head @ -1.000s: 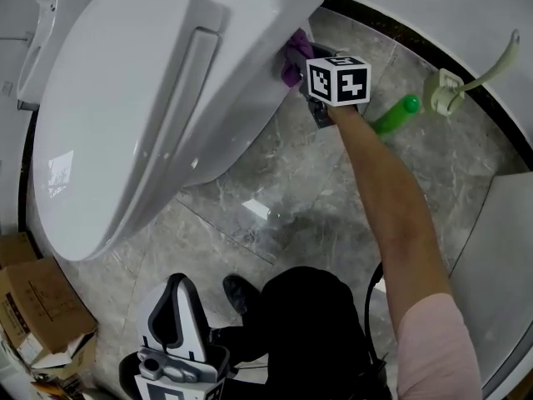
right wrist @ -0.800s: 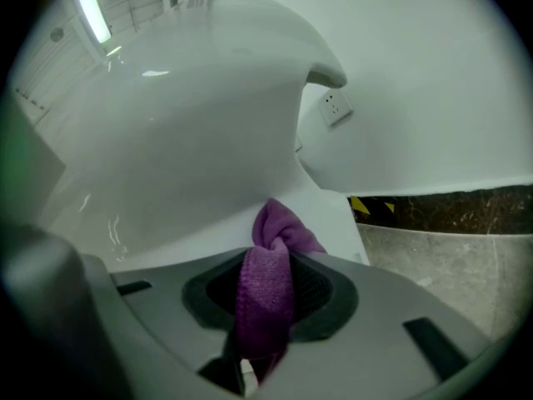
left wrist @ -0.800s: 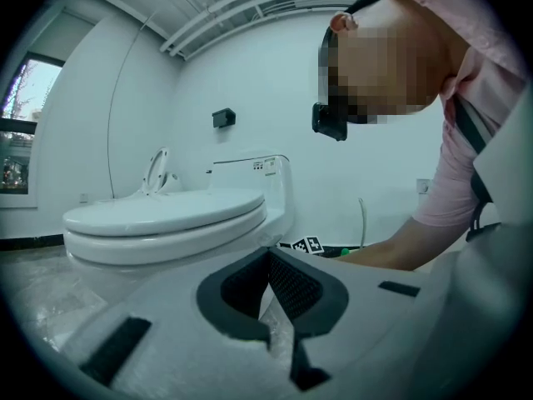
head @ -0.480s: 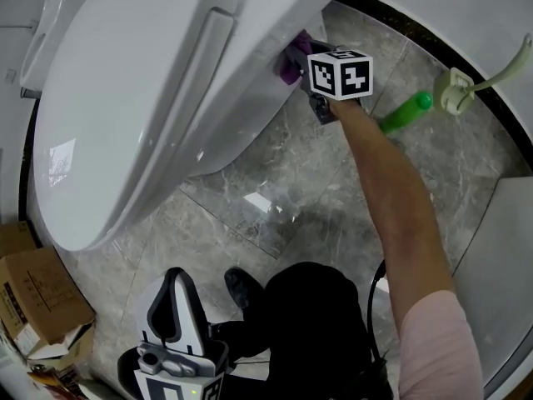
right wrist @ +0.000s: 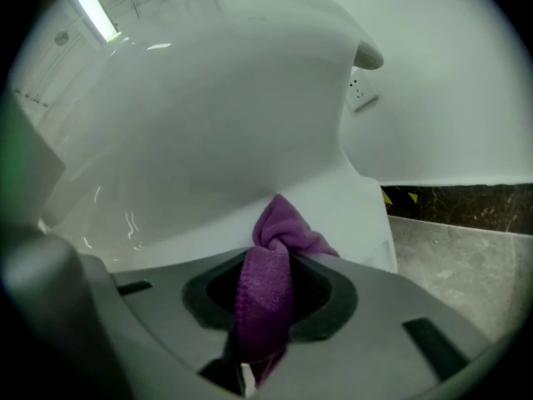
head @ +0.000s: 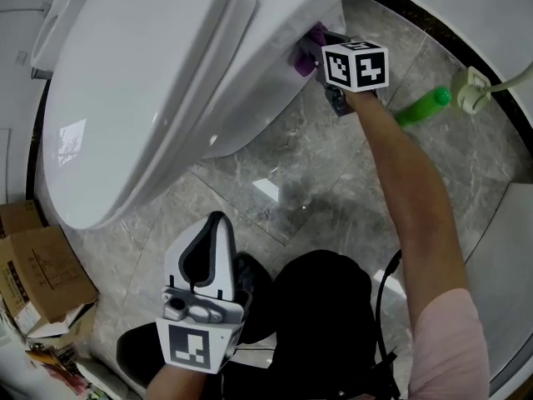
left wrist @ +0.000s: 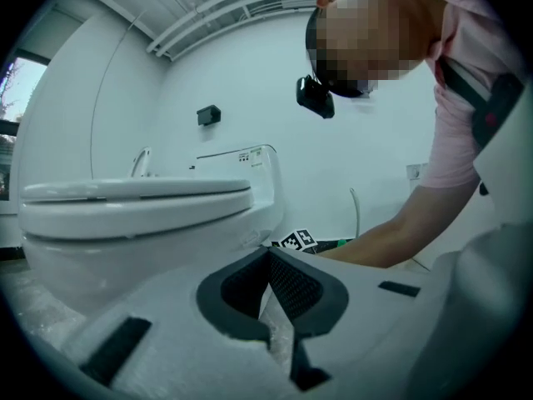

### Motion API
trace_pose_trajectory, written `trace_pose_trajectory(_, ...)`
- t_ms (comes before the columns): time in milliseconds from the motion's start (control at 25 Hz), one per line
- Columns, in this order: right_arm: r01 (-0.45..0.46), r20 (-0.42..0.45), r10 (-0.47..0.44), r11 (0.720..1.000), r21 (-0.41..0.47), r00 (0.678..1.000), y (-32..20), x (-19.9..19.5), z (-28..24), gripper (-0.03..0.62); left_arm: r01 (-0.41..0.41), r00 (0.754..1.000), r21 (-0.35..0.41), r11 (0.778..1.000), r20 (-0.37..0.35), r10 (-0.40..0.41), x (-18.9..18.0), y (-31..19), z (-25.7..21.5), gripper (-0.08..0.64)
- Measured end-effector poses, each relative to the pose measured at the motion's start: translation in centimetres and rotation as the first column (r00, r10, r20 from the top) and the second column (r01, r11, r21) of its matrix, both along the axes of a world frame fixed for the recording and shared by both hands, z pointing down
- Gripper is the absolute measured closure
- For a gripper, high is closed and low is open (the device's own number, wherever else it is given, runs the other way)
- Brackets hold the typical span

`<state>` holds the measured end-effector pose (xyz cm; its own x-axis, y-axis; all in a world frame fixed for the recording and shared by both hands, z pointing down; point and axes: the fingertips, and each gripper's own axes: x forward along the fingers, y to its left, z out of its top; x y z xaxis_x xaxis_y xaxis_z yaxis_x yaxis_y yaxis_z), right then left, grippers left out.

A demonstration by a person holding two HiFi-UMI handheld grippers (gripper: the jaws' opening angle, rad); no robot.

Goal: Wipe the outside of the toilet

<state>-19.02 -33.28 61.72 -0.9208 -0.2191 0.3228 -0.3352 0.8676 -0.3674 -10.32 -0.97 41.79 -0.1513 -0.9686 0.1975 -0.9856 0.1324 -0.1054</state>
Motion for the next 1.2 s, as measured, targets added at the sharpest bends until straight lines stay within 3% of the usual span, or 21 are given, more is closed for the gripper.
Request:
trace_pose_trajectory(160, -0.001, -0.001, 0.001, 1.0, -0.004, 1.0, 0.1, -0.2, 0.1, 0.497, -0.038, 0.999, -0.013, 0.999, -0.009, 0.038, 0.5, -1.9, 4.0, 0.554)
trace_pose_trajectory(320, -0.009, -0.006, 0.009, 1.0, 0.003, 1.0, -0.1, -0.1, 0.1, 0.497, -0.025, 0.996, -0.043, 0.999, -0.085, 0.022, 0.8, -2.5, 6.6, 0.554)
trace_pose_trajectory(840, 0.004, -0.018, -0.004, 1.0, -0.004, 1.0, 0.9, -0.4, 0.1, 0.499, -0.02, 0.995, -0.045, 0.999, -0.1, 0.015, 1.0, -3.0, 6.5, 0.554)
trace_pose_trajectory(1200, 0.058, 0.005, -0.058, 0.997, -0.041, 0.998, 5.4, -1.1, 0.7, 0.5, -0.005, 0.995, -0.039, 0.999, -0.097, 0.001, 0.3, -2.8, 6.3, 0.554)
